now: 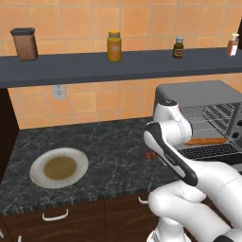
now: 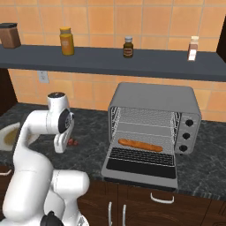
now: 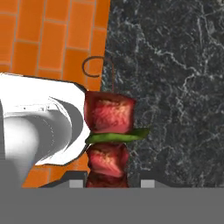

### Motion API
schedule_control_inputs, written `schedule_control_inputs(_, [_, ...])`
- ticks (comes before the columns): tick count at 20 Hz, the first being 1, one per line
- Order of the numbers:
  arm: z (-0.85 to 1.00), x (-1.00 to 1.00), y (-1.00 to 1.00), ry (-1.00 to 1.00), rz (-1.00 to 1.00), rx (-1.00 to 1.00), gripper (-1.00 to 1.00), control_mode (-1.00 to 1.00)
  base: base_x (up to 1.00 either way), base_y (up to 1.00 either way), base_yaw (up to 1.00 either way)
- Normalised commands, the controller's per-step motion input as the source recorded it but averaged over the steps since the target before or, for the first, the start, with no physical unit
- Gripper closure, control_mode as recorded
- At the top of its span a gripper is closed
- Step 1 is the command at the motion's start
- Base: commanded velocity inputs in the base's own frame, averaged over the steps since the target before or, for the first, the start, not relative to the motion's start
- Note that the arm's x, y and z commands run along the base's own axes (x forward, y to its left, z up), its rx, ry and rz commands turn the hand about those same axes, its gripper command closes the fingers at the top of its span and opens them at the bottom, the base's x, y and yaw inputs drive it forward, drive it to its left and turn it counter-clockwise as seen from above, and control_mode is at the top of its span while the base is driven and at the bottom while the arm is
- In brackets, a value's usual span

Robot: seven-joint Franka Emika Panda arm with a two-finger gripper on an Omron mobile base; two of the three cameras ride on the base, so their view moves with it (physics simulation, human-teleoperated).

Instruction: Pick up the kebab skewer and baguette bread, and place them inside the toaster oven. Close the toaster oven door and start by setting the timer.

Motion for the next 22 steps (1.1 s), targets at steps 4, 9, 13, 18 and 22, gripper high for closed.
schedule_control_inputs(4, [0.06,0.0,-1.0,0.16,0.0,0.0,1.0,-1.0,0.0,0.0,0.0])
schedule_control_inputs(9, [0.01,0.02,-1.0,0.17,0.0,0.0,1.0,-1.0,0.0,0.0,0.0])
schedule_control_inputs(13, [0.0,0.09,-1.0,0.14,0.0,0.0,1.0,-1.0,0.0,0.0,0.0])
schedule_control_inputs(18, [0.0,0.17,-0.97,0.06,-0.05,0.0,1.0,-1.0,0.0,0.0,0.0])
schedule_control_inputs(22, [0.0,0.21,-0.83,-0.02,-0.13,0.01,1.0,-1.0,0.0,0.0,0.0])
